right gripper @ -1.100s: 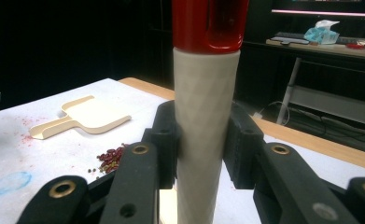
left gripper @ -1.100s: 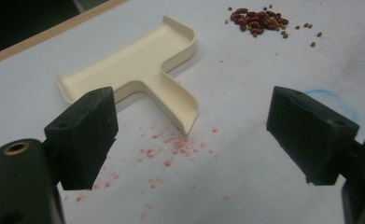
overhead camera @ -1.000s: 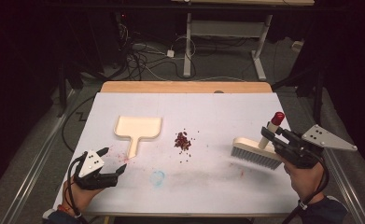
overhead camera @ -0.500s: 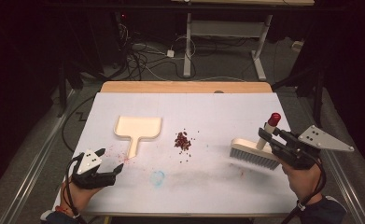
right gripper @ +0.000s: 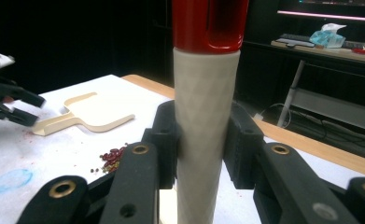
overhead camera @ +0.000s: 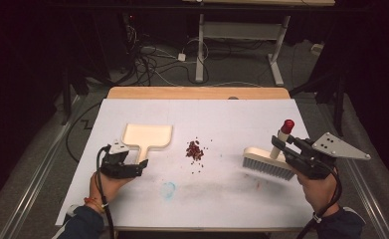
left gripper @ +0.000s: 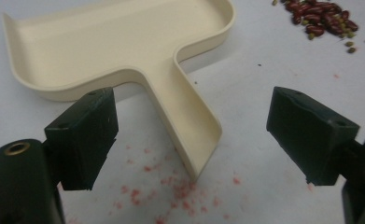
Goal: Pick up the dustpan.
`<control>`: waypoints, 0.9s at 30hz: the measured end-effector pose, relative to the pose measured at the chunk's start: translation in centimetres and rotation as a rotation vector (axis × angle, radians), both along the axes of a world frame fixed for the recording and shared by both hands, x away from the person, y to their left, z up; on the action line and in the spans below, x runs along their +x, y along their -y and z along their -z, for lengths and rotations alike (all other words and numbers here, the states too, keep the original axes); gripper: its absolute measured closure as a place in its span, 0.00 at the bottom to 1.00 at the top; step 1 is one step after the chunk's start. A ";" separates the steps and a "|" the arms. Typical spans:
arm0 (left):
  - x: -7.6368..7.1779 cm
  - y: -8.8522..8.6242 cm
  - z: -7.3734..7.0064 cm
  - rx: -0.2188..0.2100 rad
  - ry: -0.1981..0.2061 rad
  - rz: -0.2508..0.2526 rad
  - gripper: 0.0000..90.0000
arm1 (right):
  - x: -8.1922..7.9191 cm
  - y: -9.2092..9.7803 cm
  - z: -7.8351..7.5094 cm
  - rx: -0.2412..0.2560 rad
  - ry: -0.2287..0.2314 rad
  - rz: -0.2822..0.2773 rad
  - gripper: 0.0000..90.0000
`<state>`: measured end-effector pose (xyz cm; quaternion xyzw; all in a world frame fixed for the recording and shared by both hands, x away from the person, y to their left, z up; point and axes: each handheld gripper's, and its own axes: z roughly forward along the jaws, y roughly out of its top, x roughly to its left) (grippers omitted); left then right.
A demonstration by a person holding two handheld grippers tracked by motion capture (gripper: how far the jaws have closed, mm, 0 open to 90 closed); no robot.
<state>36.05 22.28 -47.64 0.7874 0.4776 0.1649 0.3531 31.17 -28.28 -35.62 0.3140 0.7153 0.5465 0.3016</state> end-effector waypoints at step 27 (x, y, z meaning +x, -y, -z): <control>3.0 0.2 1.8 0.053 -0.031 -0.070 0.70 | 1.4 -0.7 0.3 0.003 -0.007 -0.022 0.78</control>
